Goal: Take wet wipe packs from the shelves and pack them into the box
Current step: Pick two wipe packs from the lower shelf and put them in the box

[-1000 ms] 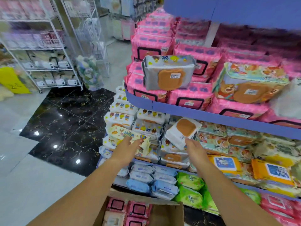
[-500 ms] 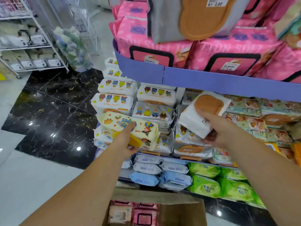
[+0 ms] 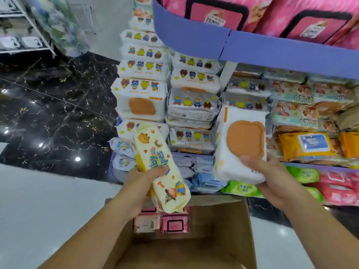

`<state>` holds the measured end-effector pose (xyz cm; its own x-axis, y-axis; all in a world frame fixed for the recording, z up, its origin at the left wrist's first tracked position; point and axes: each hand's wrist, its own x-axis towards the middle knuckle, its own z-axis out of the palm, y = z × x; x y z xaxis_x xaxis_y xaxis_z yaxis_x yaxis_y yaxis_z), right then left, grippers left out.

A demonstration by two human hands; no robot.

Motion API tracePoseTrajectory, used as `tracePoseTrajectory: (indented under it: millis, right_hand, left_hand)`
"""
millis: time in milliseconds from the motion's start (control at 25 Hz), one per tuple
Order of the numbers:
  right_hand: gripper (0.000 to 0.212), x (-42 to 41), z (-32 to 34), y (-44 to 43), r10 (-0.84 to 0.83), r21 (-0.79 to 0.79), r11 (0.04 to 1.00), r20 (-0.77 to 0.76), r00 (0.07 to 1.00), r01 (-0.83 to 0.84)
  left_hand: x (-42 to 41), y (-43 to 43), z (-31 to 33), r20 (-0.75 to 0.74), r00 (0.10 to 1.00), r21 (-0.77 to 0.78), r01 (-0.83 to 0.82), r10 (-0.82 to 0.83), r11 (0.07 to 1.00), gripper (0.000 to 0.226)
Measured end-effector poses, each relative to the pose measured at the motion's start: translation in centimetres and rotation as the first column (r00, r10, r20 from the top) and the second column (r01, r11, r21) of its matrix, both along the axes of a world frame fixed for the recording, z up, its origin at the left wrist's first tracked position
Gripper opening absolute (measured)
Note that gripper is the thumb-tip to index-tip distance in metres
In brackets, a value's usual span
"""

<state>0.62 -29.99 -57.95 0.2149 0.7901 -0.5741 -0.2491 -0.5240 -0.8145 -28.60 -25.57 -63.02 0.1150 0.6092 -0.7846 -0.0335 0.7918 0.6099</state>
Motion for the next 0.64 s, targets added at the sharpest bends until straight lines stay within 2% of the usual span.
tracePoseTrajectory:
  millis: [80,240,320,440,480,560,640]
  right_hand:
    - [0.104,-1.3,-1.7,-3.6,0.118,-0.046,0.992,-0.064,0.991,-0.121]
    - [0.089,-2.6,-6.6,-10.1,0.357,-0.224,0.902,-0.097,0.929,-0.370]
    - [0.085,-2.4,-9.4,-12.4,0.467,-0.297,0.827,-0.109,0.878,-0.477]
    - [0.069,-2.0,-14.3,-13.8,0.615,-0.405,0.683,-0.129,0.778,-0.608]
    - [0.065,-1.9,-16.4,-14.0,0.649,-0.438,0.640,-0.131,0.749,-0.631]
    - [0.064,-1.9,-21.0,-13.9,0.701,-0.491,0.575,-0.116,0.703,-0.654]
    - [0.065,-2.1,-25.2,-13.6,0.766,-0.524,0.504,-0.097,0.636,-0.687]
  left_hand:
    - [-1.6,-3.2,-0.6,-0.031,0.995,-0.041,0.096,-0.097,0.995,0.024]
    - [-3.0,-9.9,-5.2,-0.092,0.966,-0.201,0.219,-0.241,0.955,0.034]
    - [-3.8,-12.6,-9.0,-0.148,0.950,-0.289,0.223,-0.274,0.931,0.055]
    - [-4.3,-15.0,-14.1,-0.273,0.883,-0.400,0.258,-0.382,0.880,0.106]
    - [-4.2,-15.7,-15.6,-0.331,0.819,-0.429,0.312,-0.469,0.848,0.110]
    - [-4.0,-17.0,-18.2,-0.474,0.625,-0.484,0.404,-0.621,0.776,0.099]
    - [-4.0,-18.4,-19.7,-0.556,0.442,-0.529,0.466,-0.704,0.710,0.091]
